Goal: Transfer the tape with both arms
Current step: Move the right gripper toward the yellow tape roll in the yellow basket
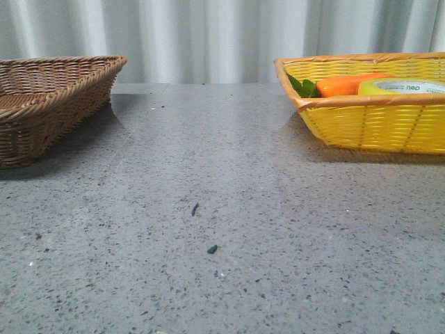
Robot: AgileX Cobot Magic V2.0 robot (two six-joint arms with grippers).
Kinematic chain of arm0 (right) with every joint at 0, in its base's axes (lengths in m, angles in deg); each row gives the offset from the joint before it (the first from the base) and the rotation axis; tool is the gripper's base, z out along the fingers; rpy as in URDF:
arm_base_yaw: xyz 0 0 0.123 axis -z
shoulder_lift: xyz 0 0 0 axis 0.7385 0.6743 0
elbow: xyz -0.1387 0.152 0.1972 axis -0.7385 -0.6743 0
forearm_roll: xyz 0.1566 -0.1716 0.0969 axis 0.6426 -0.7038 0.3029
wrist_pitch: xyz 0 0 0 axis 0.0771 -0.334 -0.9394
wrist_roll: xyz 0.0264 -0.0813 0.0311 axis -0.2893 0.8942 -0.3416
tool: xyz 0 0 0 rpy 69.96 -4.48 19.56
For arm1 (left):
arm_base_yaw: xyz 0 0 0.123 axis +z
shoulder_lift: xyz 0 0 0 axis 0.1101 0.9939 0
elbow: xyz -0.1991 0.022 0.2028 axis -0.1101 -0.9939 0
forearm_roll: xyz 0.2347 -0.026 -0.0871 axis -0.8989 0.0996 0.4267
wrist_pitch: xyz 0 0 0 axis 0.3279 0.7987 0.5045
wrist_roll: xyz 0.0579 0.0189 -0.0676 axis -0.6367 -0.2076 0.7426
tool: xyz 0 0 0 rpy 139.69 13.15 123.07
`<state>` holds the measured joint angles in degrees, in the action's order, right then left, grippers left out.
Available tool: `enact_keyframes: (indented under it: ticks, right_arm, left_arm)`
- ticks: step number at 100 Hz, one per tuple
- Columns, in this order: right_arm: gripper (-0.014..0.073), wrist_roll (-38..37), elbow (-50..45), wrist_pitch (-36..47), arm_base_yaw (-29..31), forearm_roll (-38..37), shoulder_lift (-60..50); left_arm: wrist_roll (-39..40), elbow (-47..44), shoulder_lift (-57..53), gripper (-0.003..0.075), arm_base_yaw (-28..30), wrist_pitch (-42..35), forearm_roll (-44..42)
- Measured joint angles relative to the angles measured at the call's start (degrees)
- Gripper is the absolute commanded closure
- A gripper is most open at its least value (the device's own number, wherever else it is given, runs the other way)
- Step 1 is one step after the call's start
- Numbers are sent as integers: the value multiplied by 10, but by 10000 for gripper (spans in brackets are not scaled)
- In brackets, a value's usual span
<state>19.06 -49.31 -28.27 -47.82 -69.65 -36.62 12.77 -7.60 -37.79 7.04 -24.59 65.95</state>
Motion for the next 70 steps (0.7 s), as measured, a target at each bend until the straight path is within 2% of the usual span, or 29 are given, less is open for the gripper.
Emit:
enact_keyframes:
  ticks: [31, 38, 53, 70]
  right_arm:
    - [645, 0, 0, 3, 0, 35, 0]
    - [645, 0, 0, 19, 0, 91, 0]
    - [645, 0, 0, 58, 0, 269, 0]
    - [645, 0, 39, 28, 0, 312, 0]
  left_arm:
    - [0, 0, 0, 741, 0, -2, 11]
    - [0, 0, 0, 741, 0, -6, 41]
    - [1, 1, 0, 741, 0, -10, 97]
    - [0, 32, 0, 741, 0, 24, 89]
